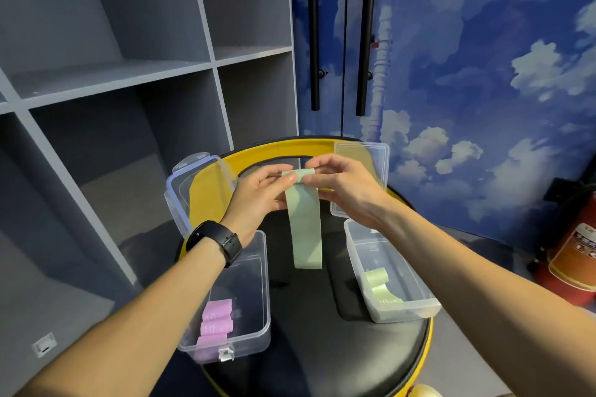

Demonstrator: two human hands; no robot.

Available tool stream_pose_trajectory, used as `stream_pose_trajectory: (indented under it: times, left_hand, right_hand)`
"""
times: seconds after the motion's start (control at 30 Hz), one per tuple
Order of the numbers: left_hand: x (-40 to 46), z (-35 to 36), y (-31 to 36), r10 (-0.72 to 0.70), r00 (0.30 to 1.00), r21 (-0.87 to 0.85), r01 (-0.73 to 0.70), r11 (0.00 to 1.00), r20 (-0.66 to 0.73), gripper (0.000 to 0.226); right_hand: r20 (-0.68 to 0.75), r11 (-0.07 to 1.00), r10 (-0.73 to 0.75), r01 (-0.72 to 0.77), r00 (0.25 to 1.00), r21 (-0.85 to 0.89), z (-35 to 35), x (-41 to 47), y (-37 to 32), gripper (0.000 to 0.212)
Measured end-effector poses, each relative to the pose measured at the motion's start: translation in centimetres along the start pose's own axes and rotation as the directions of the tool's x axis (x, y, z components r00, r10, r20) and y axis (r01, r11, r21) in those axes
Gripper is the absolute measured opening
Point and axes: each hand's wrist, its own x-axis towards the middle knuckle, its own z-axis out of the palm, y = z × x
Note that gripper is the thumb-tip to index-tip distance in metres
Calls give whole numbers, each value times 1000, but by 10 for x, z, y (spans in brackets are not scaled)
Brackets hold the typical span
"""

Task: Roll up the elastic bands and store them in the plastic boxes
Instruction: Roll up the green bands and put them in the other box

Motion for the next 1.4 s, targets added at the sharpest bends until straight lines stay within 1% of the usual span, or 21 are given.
stream_pose_trajectory:
  times: [0.1,0.23,0.3,0.37,0.43,0.57,0.67,0.77,0.93,1.07,1.3,1.4]
  left_hand:
    - [0,-1,-10,-2,1000,-5,2,1000,15,24]
    - [-2,1,-22,-6,1000,-69,7,998,17,20]
    - [-2,0,-27,1,1000,-85,0,996,12,21]
    - [-2,0,-34,8,1000,-90,-7,996,6,22]
    - [-1,0,-42,3,1000,-88,-3,996,7,23]
    - [-1,-1,-55,-26,1000,-106,27,994,13,25]
    - [1,-1,-61,-47,999,-127,50,991,28,26]
    - [1,0,-70,-84,996,-178,88,980,28,27]
    - [1,4,-88,-121,993,-213,115,970,-13,21]
    - [2,2,-103,-129,992,-147,129,981,11,22]
    - [4,-1,-114,-147,989,-58,147,987,1,22]
    - [4,0,-112,-136,991,-40,137,990,13,20]
  right_hand:
    - [6,1000,20,-20,1000,5,-2,-2,8,25]
    - [1,998,61,-61,998,14,-3,0,22,30]
    - [24,993,114,-115,993,24,-3,2,31,28]
    - [52,984,181,-180,982,-16,-4,2,38,28]
    - [49,975,218,-216,975,-58,-4,1,44,25]
    - [32,975,223,-222,974,-31,-6,4,53,18]
    - [26,974,225,-226,974,31,-8,7,61,24]
    - [24,972,216,-218,976,91,-7,8,69,24]
    - [17,972,194,-195,981,129,-9,8,88,29]
    - [-9,983,173,-172,985,62,-15,6,103,28]
    - [-29,981,183,-181,983,67,-17,8,116,30]
    - [-53,987,150,-147,987,56,-16,7,116,27]
